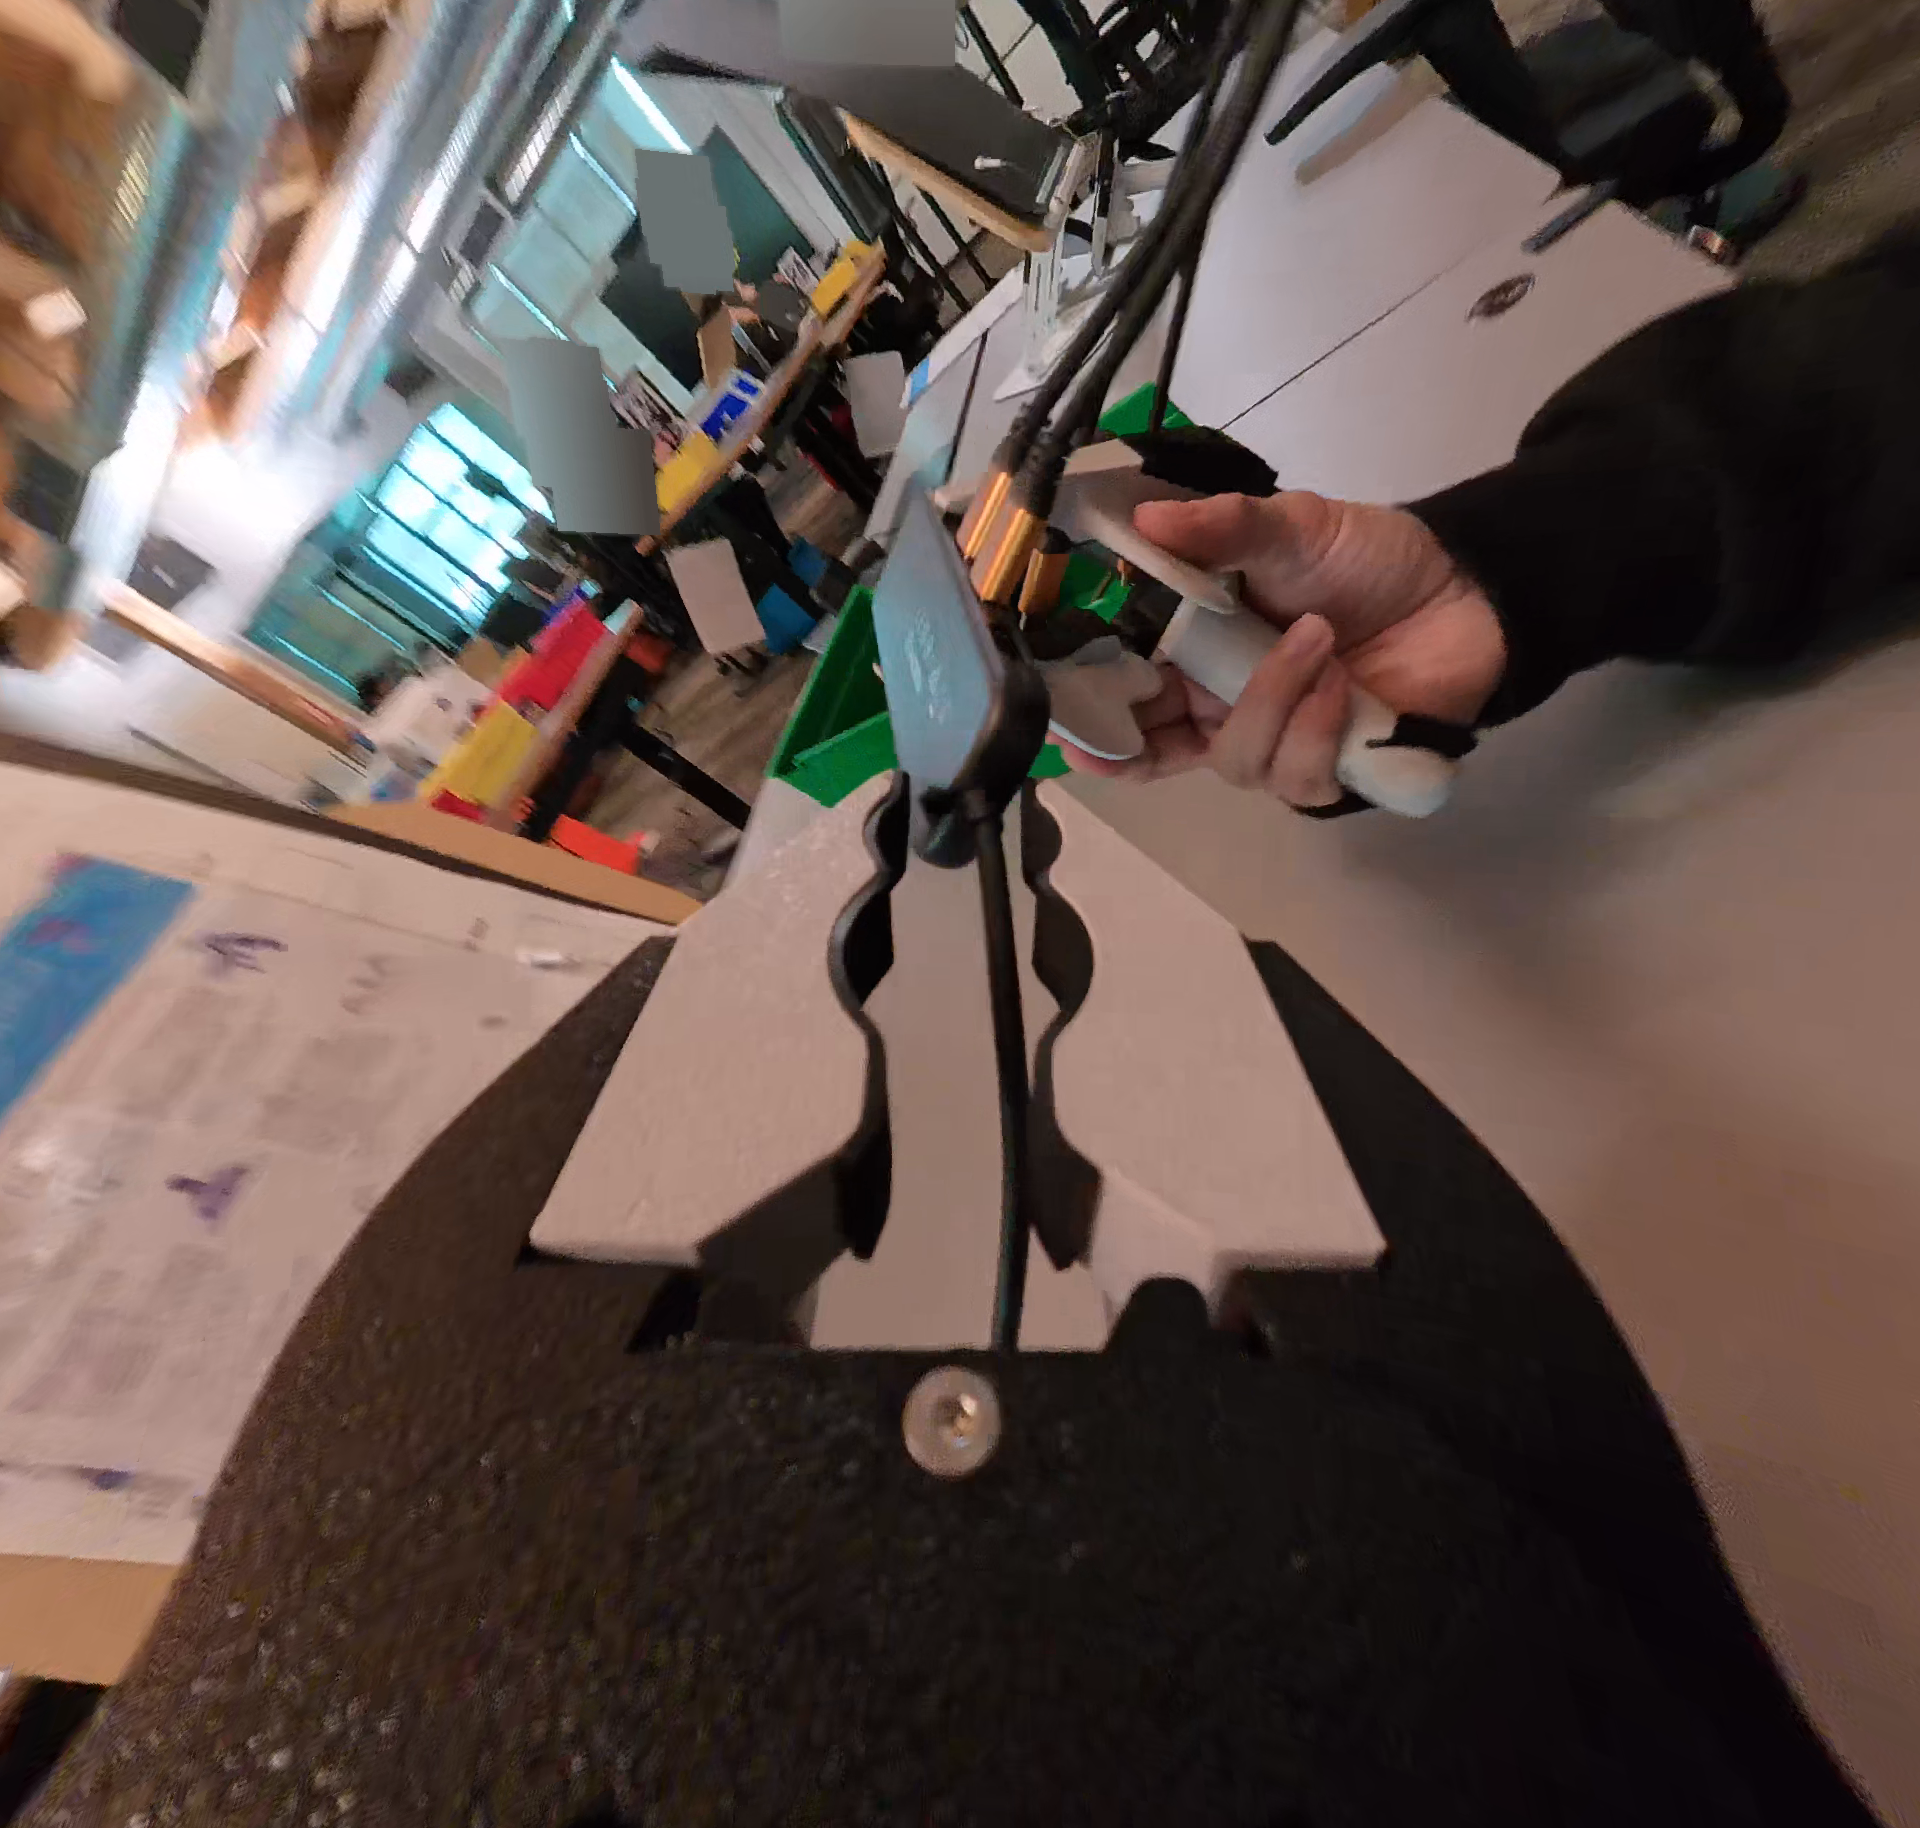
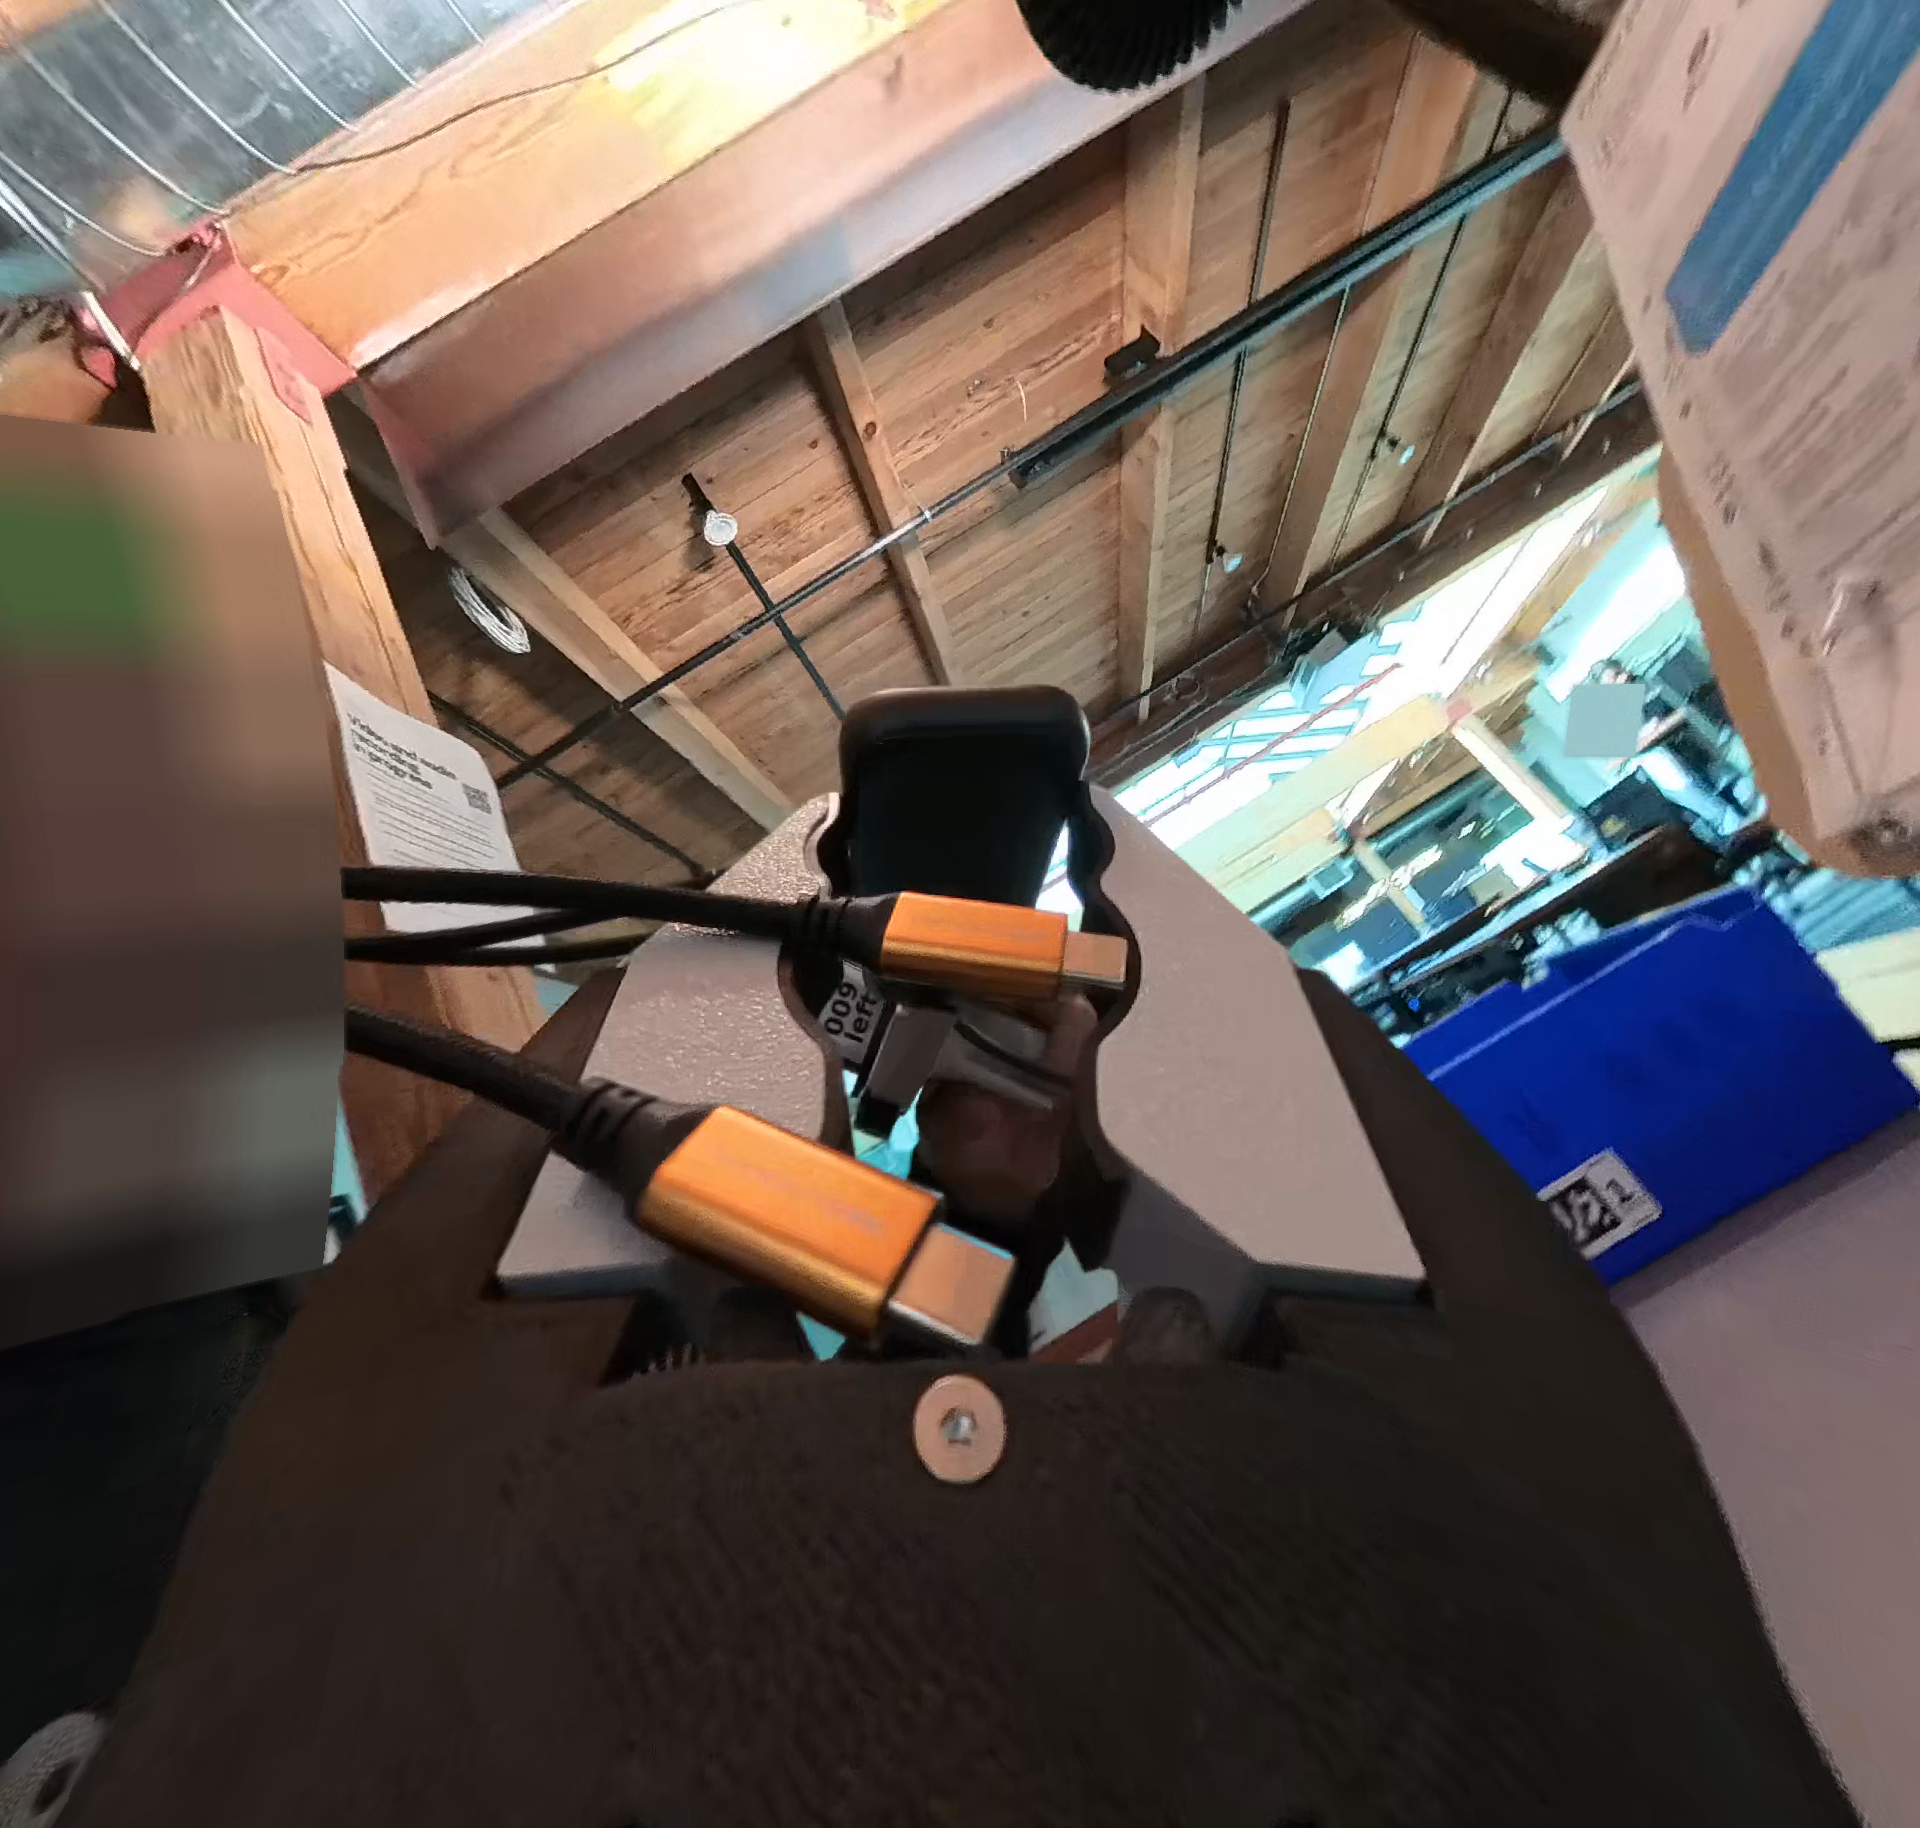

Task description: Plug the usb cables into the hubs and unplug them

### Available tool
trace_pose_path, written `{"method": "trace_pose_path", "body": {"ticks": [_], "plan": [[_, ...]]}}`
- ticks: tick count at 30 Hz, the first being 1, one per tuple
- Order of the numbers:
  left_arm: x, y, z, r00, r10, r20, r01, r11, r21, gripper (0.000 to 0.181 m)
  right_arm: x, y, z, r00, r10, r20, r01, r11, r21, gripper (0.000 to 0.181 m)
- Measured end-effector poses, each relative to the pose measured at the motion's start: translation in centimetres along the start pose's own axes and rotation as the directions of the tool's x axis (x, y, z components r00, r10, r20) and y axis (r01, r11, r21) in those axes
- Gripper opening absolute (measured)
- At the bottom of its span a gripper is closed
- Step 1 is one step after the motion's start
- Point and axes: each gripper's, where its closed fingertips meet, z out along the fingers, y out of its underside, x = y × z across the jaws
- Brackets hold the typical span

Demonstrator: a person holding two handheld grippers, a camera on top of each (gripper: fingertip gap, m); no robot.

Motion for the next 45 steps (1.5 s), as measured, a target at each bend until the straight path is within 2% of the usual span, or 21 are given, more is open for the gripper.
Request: {"method": "trace_pose_path", "body": {"ticks": [1,4,6,10,14,19,21,23,26,29,31,32,34,36,39,41,42,43,45], "plan": [[-0.1,-0.1,0.1,0.998,-0.069,-0.005,0.069,0.998,-0.009,0.026,-0.2,-0.5,-0.1,1.0,-0.02,0.003,0.02,1.0,0.023,0.041],[-0.6,-0.4,0.4,0.95,-0.311,0.006,0.311,0.949,-0.044,0.05,-0.1,-1.8,-0.7,0.999,-0.041,-0.003,0.041,0.995,0.087,0.041],[-0.4,-0.8,0.9,0.891,-0.454,-0.007,0.454,0.89,-0.036,0.055,0.3,-2.3,-1.1,0.999,-0.045,-0.028,0.048,0.993,0.11,0.041],[1.0,1.1,2.8,0.796,-0.604,-0.028,0.599,0.794,-0.098,0.072,-0.2,-2.2,-1.0,0.999,-0.051,0.003,0.05,0.992,0.119,0.041],[3.5,1.4,4.3,0.669,-0.73,-0.138,0.713,0.683,-0.16,0.073,-0.1,-1.6,-0.8,0.998,-0.056,-0.003,0.056,0.994,0.098,0.041],[5.8,1.7,5.8,0.594,-0.781,-0.191,0.75,0.624,-0.22,0.072,-0.4,-0.7,-0.4,0.996,-0.085,0.012,0.084,0.995,0.048,0.04],[5.9,1.7,6.0,0.605,-0.773,-0.19,0.745,0.634,-0.205,0.048,-0.4,0.1,-0.2,0.993,-0.116,0.004,0.116,0.993,0.009,0.041],[5.5,2.6,5.8,0.668,-0.729,-0.15,0.696,0.683,-0.224,0.048,-0.4,0.5,0.0,0.984,-0.176,-0.011,0.175,0.984,-0.029,0.04],[2.1,4.8,4.2,0.846,-0.531,0.046,0.525,0.816,-0.241,0.046,1.7,0.1,-0.5,0.943,-0.292,-0.163,0.278,0.955,-0.104,0.044],[-2.0,5.4,1.5,0.922,-0.296,0.251,0.364,0.883,-0.295,0.046,5.1,-2.1,-2.5,0.85,-0.362,-0.383,0.322,0.932,-0.166,0.069],[-4.2,5.7,-0.3,0.934,-0.087,0.348,0.226,0.896,-0.381,0.046,5.7,-4.1,-3.7,0.817,-0.367,-0.444,0.331,0.93,-0.158,0.077],[-4.6,5.6,-0.8,0.934,-0.023,0.358,0.178,0.895,-0.409,0.045,5.6,-4.9,-4.0,0.81,-0.376,-0.45,0.344,0.926,-0.154,0.078],[-4.6,5.0,-0.9,0.939,0.059,0.339,0.1,0.896,-0.432,0.045,5.4,-5.6,-4.4,0.808,-0.379,-0.451,0.348,0.925,-0.153,0.076],[-4.4,5.1,-0.9,0.935,0.164,0.314,0.014,0.869,-0.495,0.045,5.9,-5.6,-4.7,0.784,-0.407,-0.468,0.35,0.913,-0.209,0.074],[-5.5,5.4,-2.1,0.883,0.347,0.315,-0.084,0.78,-0.62,0.045,6.2,-7.7,-5.9,0.589,-0.602,-0.538,0.503,0.795,-0.339,0.07],[-6.1,5.4,-2.8,0.867,0.38,0.323,-0.091,0.757,-0.647,0.045,5.8,-7.8,-5.7,0.528,-0.673,-0.518,0.555,0.735,-0.39,0.066],[-6.2,5.4,-3.0,0.867,0.378,0.324,-0.09,0.759,-0.645,0.045,5.6,-7.1,-5.2,0.528,-0.699,-0.482,0.562,0.713,-0.419,0.065],[-6.1,5.4,-3.0,0.873,0.37,0.318,-0.092,0.765,-0.638,0.045,5.1,-6.0,-4.3,0.561,-0.707,-0.431,0.564,0.707,-0.426,0.064],[-5.4,5.2,-2.3,0.89,0.367,0.271,-0.137,0.782,-0.608,0.045,4.3,-3.8,-2.6,0.67,-0.648,-0.362,0.523,0.758,-0.389,0.065]]}}
